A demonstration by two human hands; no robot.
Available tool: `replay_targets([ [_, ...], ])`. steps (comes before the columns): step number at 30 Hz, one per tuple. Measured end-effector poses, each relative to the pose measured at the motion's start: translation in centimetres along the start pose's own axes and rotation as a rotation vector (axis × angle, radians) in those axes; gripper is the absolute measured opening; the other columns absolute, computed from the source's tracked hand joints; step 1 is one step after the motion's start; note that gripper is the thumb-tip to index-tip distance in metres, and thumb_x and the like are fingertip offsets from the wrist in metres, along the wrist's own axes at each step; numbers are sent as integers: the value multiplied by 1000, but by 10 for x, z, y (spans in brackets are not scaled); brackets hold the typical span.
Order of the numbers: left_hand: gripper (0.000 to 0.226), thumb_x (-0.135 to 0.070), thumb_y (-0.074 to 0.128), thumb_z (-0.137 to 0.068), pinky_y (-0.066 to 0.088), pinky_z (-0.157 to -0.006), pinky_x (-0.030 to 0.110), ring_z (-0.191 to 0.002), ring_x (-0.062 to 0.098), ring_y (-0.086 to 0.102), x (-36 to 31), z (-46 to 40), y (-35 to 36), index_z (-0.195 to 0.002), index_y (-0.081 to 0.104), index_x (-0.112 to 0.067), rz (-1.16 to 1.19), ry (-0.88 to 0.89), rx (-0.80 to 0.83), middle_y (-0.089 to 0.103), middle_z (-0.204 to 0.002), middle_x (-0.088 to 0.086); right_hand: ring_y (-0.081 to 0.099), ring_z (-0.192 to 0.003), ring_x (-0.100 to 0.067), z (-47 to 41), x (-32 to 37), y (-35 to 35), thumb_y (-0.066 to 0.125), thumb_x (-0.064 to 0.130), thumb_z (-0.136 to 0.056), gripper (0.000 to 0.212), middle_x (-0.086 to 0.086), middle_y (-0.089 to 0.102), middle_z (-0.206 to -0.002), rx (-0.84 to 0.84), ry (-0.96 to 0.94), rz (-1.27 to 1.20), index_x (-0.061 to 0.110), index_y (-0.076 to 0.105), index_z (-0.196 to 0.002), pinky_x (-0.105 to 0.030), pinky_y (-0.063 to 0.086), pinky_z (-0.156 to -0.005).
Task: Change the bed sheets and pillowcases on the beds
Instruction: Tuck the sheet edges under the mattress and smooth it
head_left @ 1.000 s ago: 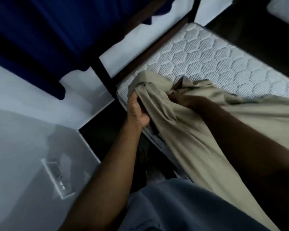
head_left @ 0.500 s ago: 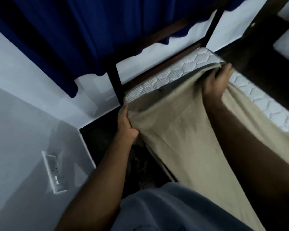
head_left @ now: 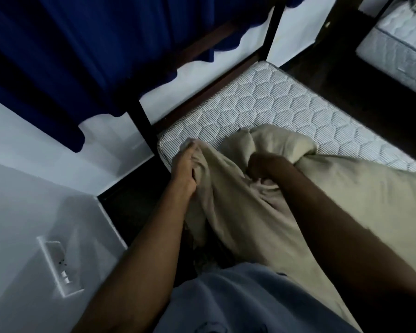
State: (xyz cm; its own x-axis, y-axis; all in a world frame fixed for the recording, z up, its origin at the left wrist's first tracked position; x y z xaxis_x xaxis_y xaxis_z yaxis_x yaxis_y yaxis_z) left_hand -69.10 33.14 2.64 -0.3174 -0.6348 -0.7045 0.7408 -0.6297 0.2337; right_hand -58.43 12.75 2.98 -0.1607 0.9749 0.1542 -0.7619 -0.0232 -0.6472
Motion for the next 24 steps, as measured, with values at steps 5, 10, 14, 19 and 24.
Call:
replay_targets([
  [5, 17, -21, 68, -85, 54, -81, 37, -86, 29, 65, -34, 43, 39, -94, 70, -8, 141, 89, 227, 65, -87, 13, 55, -120, -27, 25, 72, -68, 66, 20, -91, 62, -15, 44, -146, -569, -634, -319, 14, 41, -148, -34, 48, -93],
  [10, 54, -15, 49, -99, 56, -65, 25, -58, 12, 67, -77, 89, 60, -51, 73, -19, 83, 171, 404, 68, -61, -1, 50, -130, -37, 33, 110, -40, 53, 9, -98, 44, -22, 52, -138, -142, -582, 26, -3, 49, -140, -28, 38, -98],
  [14, 53, -19, 49, -102, 57, -64, 23, -60, 9, 67, -95, 96, 48, -56, 74, -19, 25, 209, 378, 68, -63, -4, 57, -113, -33, 22, 113, -35, 53, 16, -98, 23, -19, 63, -122, -178, -513, 13, 10, 65, -117, -47, 42, -105],
  [19, 57, -40, 49, -104, 54, -61, 26, -56, 18, 67, -72, 76, 23, -59, 73, -15, -98, -16, 280, 69, -67, 6, 68, -97, -34, 39, 80, -115, 49, 10, -92, 29, -18, 73, -101, -846, -430, -620, 9, 70, -112, -39, 53, -82],
  [24, 41, -40, 40, -108, 50, -70, 28, -95, 27, 62, -22, 60, 8, -113, 65, -8, -445, -209, 137, 67, -108, 14, 62, -89, -1, 106, 97, -163, 47, -6, -97, 29, 10, 67, -91, -852, -953, -972, 17, 63, -99, -23, 49, -83],
])
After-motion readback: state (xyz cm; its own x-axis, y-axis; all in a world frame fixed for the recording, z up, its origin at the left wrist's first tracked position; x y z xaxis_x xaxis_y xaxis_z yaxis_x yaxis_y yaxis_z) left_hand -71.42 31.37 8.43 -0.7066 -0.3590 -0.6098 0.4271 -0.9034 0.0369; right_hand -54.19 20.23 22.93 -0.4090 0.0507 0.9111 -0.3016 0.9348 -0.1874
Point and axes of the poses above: each hand's wrist, its own z-axis away from the middle knuckle, its own y-axis out of the palm, x = y × z, the point moved 8 cm from there along -z, towards the middle knuckle
